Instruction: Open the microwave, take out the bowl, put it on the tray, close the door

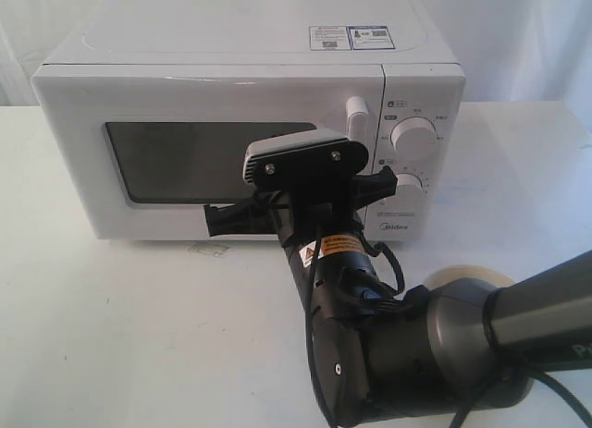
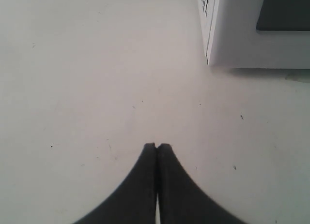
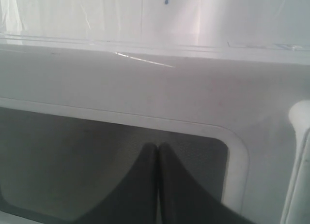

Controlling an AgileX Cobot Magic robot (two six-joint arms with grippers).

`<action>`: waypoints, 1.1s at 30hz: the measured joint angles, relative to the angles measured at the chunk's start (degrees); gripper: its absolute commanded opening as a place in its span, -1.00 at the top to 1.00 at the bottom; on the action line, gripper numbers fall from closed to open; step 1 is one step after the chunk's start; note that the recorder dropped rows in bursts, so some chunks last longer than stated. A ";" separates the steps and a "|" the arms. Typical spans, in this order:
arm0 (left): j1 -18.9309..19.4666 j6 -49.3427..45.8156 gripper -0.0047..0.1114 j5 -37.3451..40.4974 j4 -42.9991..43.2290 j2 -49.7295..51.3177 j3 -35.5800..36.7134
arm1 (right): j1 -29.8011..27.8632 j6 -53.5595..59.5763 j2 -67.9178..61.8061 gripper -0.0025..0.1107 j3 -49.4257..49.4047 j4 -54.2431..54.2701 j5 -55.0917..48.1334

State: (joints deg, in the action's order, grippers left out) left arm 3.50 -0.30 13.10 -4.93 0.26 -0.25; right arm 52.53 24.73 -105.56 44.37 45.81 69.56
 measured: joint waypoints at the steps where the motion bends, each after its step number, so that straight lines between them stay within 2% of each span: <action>1: 0.00 0.00 0.92 0.00 0.00 0.00 0.00 | 0.00 0.00 0.14 0.96 0.00 0.81 -0.11; 4: 0.00 0.00 0.92 0.00 0.00 0.00 0.00 | 0.10 0.11 2.89 0.96 -0.10 4.90 -1.48; 9: 0.00 0.00 0.92 0.00 0.00 0.00 0.00 | 0.37 0.70 8.61 0.96 -0.10 11.48 -12.54; 17: 0.00 0.00 0.92 0.00 0.00 0.00 0.00 | 0.49 13.16 20.08 0.96 -0.10 22.75 -23.22; 25: 0.00 0.00 0.92 0.00 0.00 0.00 0.00 | 0.49 23.28 31.15 0.96 -0.58 24.15 -36.07; 33: 0.00 0.00 0.92 0.00 0.00 0.00 0.00 | -6.14 24.12 44.97 0.96 -2.53 24.05 -53.05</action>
State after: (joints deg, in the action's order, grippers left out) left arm 3.50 -0.30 13.10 -4.93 0.26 -0.25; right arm 46.39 48.86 -60.59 41.84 69.86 16.50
